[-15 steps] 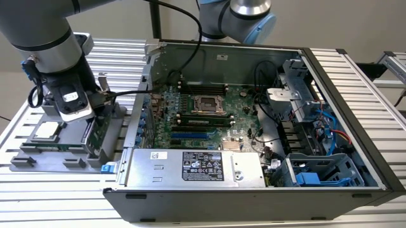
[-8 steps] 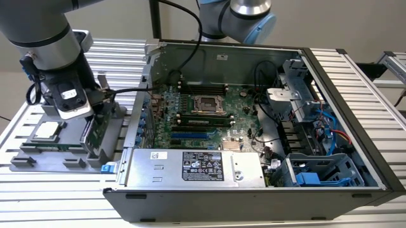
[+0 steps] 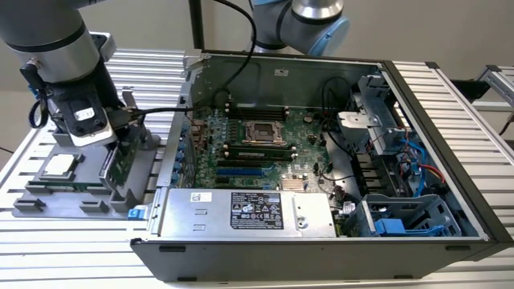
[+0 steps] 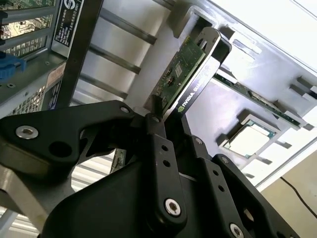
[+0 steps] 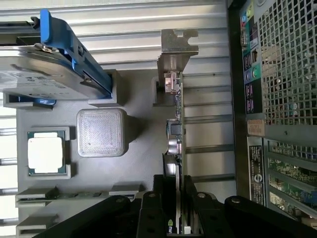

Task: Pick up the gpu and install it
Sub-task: 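Pick up the gpu and move the gpu toward the slot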

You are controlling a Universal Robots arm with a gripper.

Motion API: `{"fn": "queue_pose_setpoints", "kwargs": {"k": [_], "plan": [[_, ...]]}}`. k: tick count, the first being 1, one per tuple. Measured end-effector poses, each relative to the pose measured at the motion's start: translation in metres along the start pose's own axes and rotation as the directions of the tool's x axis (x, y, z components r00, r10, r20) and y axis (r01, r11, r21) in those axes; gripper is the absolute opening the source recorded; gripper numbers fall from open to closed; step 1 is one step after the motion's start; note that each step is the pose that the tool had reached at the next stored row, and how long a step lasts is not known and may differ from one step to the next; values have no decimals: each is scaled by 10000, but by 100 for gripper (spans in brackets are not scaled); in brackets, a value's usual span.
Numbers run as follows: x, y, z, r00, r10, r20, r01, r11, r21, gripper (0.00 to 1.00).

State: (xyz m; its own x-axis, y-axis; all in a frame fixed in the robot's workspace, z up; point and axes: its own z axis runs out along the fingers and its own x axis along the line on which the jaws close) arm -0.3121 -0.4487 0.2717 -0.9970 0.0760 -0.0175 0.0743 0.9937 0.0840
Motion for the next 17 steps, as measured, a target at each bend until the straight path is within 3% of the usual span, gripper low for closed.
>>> {"fn": "queue_pose_setpoints", "kwargs": {"k": [17], "plan": [[-3, 15, -176, 10000, 0, 0, 0, 10000, 0, 0]]}}
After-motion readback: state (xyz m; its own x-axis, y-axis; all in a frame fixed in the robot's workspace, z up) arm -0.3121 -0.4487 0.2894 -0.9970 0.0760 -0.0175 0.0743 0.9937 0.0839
